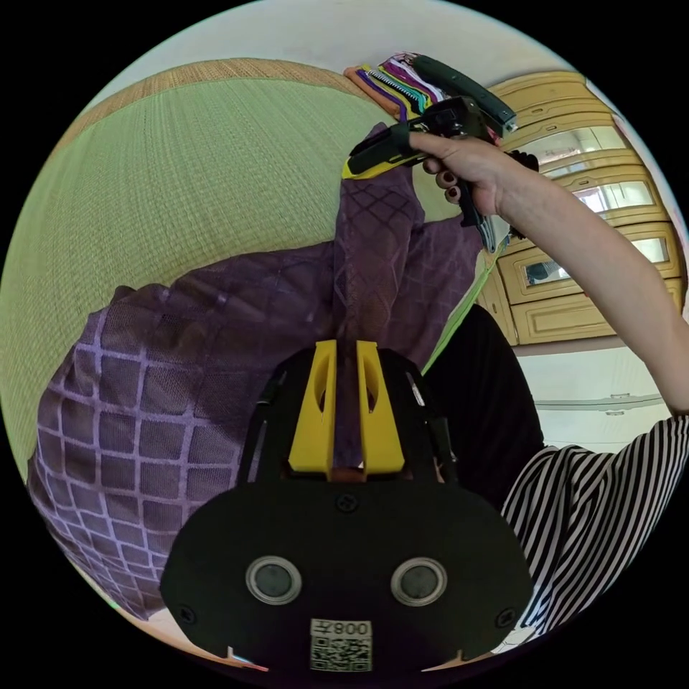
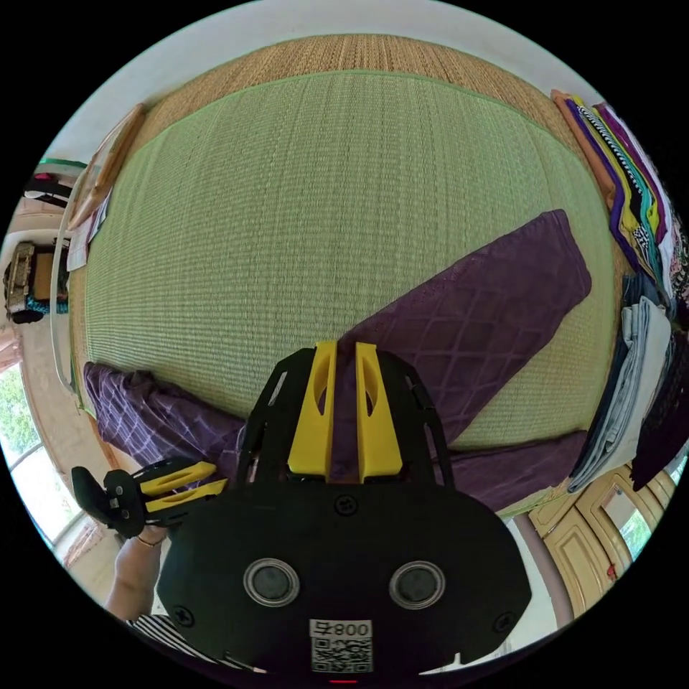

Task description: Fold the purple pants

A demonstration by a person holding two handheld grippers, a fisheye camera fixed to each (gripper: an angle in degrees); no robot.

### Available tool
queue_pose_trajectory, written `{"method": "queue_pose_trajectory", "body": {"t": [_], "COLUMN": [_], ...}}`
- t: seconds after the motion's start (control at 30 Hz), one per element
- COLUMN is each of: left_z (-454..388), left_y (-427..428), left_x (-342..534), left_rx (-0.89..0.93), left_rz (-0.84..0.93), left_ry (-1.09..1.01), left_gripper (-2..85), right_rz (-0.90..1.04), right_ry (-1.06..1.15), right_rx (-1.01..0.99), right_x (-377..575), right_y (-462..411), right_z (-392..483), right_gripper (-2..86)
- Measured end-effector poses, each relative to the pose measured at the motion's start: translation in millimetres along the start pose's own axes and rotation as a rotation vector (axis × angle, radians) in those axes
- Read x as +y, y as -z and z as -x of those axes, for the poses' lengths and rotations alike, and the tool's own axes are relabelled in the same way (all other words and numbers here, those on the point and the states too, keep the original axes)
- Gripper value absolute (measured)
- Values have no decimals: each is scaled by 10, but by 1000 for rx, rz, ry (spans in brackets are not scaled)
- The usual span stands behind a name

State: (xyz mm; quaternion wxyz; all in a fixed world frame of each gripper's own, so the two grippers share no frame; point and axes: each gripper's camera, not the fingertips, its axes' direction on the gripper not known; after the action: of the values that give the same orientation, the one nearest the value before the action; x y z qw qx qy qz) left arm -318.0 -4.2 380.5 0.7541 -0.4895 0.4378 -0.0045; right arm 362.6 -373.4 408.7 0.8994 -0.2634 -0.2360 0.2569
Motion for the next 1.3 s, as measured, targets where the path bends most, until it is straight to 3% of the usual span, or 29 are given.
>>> {"method": "queue_pose_trajectory", "body": {"t": [0.23, 0.77, 1.3], "left_z": [-225, -893, -1375], "left_y": [-154, -515, -1235], "left_x": [-331, -944, -1574], "left_rx": [-30, -131, -181], "left_rz": [-12, 1, 189], "left_ry": [-8, -93, -132], "left_gripper": [26, 22, 14], "right_rz": [9, -293, -395], "right_ry": [31, 80, 51], "right_rx": [-20, -263, -319], "right_x": [240, 2133, 4159], "right_y": [421, 1978, 2303], "right_z": [-33, -781, -1424], "right_gripper": [18, 13, 10]}}
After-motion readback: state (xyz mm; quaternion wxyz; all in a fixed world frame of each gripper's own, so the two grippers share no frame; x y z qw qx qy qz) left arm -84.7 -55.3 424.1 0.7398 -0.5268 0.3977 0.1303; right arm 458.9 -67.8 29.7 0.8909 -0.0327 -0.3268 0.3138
